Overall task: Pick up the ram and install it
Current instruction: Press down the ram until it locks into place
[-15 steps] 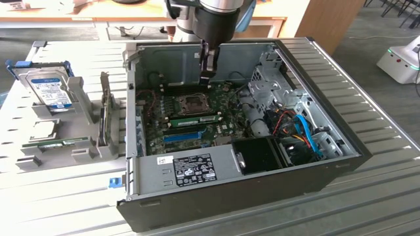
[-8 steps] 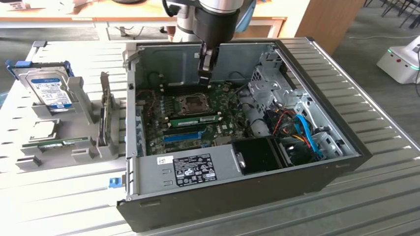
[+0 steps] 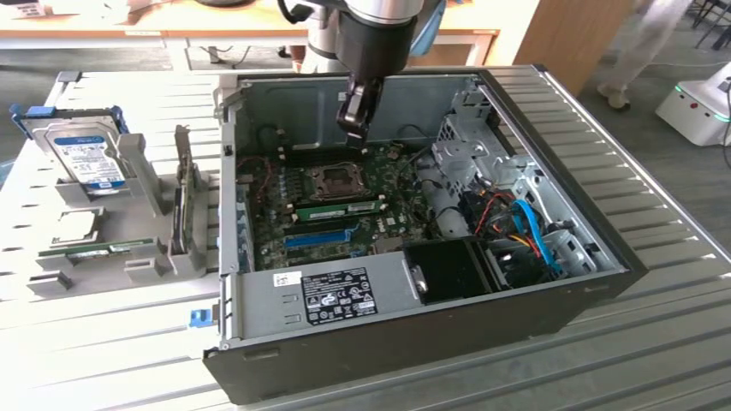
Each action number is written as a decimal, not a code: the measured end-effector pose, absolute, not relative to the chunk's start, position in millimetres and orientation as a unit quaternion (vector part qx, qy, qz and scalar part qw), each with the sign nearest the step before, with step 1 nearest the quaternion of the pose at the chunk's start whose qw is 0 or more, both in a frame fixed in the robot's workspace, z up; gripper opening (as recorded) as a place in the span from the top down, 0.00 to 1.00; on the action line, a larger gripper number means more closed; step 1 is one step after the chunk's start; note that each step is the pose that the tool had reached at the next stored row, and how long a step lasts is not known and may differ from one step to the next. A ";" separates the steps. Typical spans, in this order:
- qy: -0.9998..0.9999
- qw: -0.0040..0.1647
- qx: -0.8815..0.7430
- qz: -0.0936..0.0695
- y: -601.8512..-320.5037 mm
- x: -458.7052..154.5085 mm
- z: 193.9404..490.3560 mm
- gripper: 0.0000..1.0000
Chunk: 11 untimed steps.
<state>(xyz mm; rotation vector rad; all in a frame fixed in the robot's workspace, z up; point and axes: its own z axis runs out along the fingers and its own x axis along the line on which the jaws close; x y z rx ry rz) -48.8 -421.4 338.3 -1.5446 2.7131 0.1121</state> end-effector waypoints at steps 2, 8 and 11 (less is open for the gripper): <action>0.877 0.009 -0.478 0.036 -421.4 -48.8 338.1 0.89; 0.902 0.011 -0.431 0.035 -421.4 -48.8 337.5 0.89; 0.913 0.012 -0.407 0.035 -421.4 -48.8 337.2 0.89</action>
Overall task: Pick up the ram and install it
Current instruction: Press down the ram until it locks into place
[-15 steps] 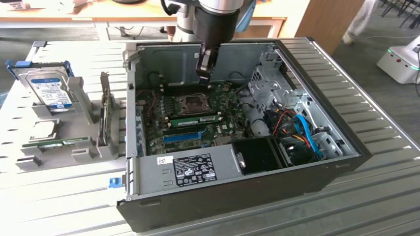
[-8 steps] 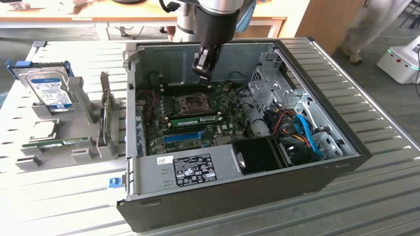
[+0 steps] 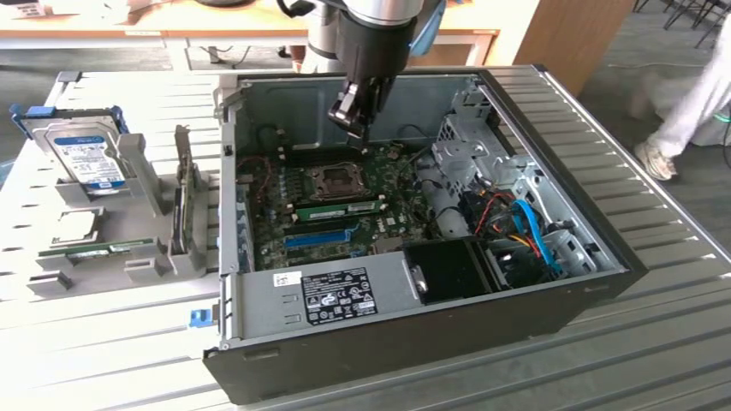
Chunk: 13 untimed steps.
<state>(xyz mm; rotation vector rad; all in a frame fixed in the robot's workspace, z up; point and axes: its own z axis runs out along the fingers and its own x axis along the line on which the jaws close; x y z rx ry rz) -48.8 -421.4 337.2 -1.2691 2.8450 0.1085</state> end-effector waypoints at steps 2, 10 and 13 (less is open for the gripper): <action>0.920 0.013 -0.390 0.035 -421.4 -48.8 337.0 0.89; 0.945 0.015 -0.324 0.034 -421.4 -48.8 335.9 0.89; 0.954 0.016 -0.299 0.033 -421.4 -48.8 335.5 0.89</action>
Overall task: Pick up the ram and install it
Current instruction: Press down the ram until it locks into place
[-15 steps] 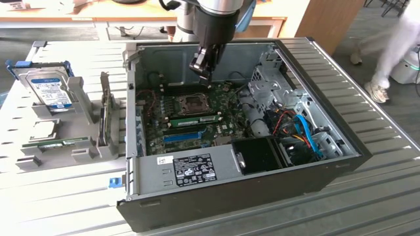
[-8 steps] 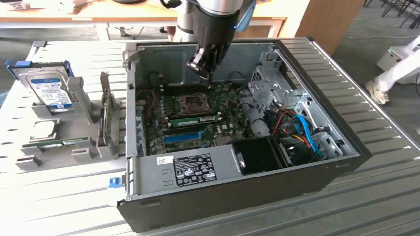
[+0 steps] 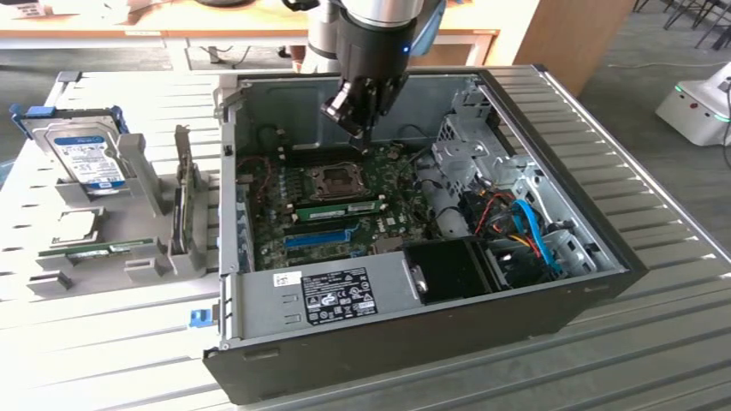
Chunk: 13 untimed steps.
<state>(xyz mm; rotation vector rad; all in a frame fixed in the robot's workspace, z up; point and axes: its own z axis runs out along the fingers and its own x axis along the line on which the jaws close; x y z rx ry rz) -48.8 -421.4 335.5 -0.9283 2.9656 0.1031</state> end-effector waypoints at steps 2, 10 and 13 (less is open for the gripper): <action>0.959 0.017 -0.282 0.033 -421.4 -48.8 335.2 0.89; 0.976 0.019 -0.213 0.032 -421.4 -48.8 334.1 0.89; 0.982 0.020 -0.187 0.031 -421.4 -48.8 333.7 0.89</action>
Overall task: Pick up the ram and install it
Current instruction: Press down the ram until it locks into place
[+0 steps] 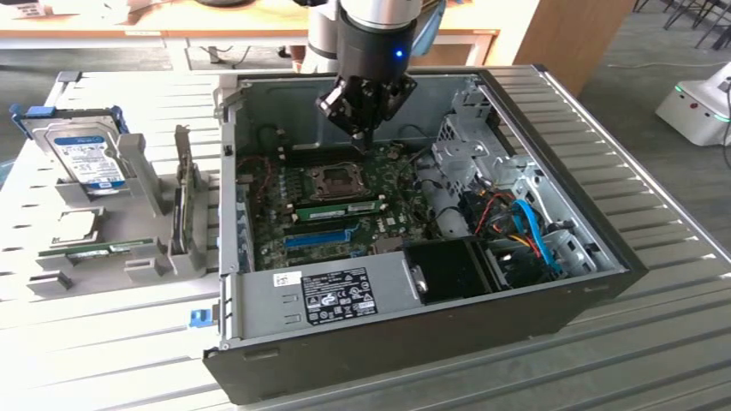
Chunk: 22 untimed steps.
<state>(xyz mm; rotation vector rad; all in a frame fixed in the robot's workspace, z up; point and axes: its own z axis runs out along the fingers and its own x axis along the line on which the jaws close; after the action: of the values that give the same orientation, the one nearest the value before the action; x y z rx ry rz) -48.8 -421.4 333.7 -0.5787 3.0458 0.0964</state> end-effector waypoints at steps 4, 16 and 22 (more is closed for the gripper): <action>0.988 0.021 -0.152 0.030 -421.4 -48.8 333.1 0.89; 0.998 0.024 -0.045 0.028 -421.4 -48.8 331.1 0.89; 0.999 0.026 0.010 0.027 -421.4 -48.8 330.0 0.89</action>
<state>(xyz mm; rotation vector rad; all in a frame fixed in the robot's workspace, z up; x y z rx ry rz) -48.8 -421.4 330.0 0.0311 3.0891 0.0821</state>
